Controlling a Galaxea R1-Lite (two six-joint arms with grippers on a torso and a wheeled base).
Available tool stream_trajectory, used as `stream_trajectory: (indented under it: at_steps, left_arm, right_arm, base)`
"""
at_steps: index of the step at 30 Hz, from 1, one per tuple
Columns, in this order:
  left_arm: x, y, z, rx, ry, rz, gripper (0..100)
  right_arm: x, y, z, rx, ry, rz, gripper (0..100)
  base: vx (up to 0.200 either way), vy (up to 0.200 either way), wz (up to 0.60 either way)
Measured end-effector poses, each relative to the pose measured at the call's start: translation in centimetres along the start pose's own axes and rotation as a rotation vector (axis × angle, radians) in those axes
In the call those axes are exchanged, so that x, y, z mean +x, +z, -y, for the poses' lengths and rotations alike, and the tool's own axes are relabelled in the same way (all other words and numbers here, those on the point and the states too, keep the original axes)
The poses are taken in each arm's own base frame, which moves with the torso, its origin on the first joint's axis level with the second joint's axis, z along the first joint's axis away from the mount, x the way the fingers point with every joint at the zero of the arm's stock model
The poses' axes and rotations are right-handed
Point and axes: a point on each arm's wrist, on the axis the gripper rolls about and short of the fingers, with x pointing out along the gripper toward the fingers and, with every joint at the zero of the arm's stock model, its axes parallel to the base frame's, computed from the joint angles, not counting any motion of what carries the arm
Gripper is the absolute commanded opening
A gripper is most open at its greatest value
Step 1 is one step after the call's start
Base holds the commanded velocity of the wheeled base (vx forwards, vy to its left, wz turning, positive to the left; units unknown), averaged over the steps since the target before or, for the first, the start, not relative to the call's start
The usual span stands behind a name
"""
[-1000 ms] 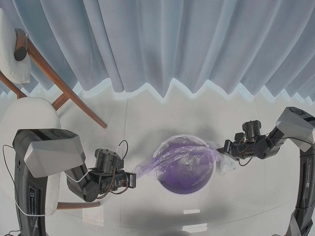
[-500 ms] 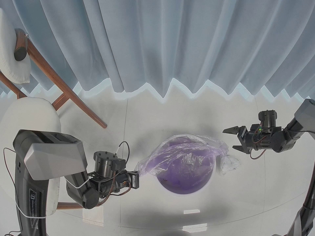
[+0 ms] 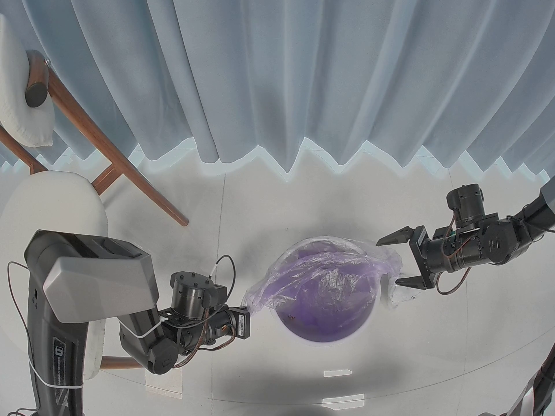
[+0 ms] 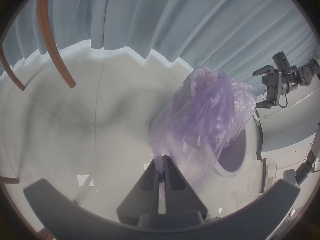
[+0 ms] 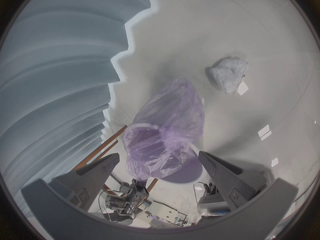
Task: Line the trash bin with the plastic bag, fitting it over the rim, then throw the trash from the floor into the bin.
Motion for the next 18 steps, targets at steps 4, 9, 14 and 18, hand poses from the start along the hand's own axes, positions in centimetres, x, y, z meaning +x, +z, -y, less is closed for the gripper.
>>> stream_trajectory:
  at_steps: [4, 9, 14, 18]
  left_arm:
    - [0.0, 0.0, 0.0, 0.000, 0.005, 0.002, 0]
    - [-0.1, 0.3, 0.0, 0.001, 0.002, 0.032, 0]
    - [-0.1, 0.4, -0.1, 0.002, 0.000, 0.044, 0]
    - [-0.1, 0.3, -0.1, 0.000, 0.001, 0.038, 0]
  right_arm:
    - [1.0, -0.1, -0.4, 0.010, -0.003, -0.015, 100]
    - [2.3, 0.8, -0.7, 0.030, -0.023, 0.023, 100]
    - [3.8, 1.0, -1.0, 0.034, -0.039, 0.035, 0]
    - [4.9, 0.6, -0.9, 0.029, -0.057, 0.022, 0]
  base:
    - [0.000, 0.000, 0.00]
    - [0.000, 0.000, 0.00]
    - [0.000, 0.000, 0.00]
    - [0.000, 0.000, 0.00]
